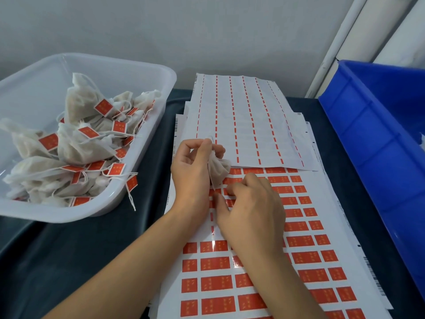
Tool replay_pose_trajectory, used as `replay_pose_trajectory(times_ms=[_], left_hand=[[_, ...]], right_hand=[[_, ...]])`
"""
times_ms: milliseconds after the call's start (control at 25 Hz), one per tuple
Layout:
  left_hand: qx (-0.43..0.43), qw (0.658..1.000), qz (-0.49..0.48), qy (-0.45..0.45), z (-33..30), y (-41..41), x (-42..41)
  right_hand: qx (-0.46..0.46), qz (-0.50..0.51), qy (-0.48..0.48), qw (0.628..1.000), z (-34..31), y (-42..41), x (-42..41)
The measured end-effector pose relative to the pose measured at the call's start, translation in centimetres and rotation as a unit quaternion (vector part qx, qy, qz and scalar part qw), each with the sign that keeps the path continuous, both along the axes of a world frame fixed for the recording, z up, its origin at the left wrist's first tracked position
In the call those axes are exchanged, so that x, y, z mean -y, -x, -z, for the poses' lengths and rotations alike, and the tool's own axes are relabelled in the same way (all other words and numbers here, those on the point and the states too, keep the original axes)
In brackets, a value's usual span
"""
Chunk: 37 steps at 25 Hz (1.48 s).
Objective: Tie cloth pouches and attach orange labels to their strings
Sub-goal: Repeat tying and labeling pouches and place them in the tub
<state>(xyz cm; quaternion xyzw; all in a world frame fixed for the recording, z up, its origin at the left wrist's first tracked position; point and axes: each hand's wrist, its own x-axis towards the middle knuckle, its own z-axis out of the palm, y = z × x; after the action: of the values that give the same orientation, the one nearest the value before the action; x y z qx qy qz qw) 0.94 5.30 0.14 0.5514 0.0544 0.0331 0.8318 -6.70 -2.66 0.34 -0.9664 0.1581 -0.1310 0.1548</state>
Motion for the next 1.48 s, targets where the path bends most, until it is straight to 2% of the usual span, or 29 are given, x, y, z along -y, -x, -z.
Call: replay_pose_trajectory(times_ms=[280, 720, 1040, 1280, 1480], left_hand=[[0.010, 1.000, 0.001, -0.006, 0.1, 0.1, 0.1], [0.002, 1.000, 0.010, 0.001, 0.2, -0.2, -0.3], [-0.007, 1.000, 0.006, 0.003, 0.2, -0.2, -0.4], [0.000, 1.000, 0.008, 0.006, 0.3, -0.3, -0.2], [-0.008, 1.000, 0.008, 0.002, 0.4, -0.3, -0.3]], right_hand=[[0.005, 0.008, -0.042, 0.999, 0.0, -0.7, 0.2], [0.008, -0.009, -0.174, 0.985, 0.3, -1.5, 1.9], [0.024, -0.013, -0.174, 0.984, 0.7, -1.4, 2.9], [0.040, -0.032, -0.056, 0.997, 1.3, -0.5, 1.4], [0.025, -0.030, -0.135, 0.990, 1.1, -1.0, 2.4]])
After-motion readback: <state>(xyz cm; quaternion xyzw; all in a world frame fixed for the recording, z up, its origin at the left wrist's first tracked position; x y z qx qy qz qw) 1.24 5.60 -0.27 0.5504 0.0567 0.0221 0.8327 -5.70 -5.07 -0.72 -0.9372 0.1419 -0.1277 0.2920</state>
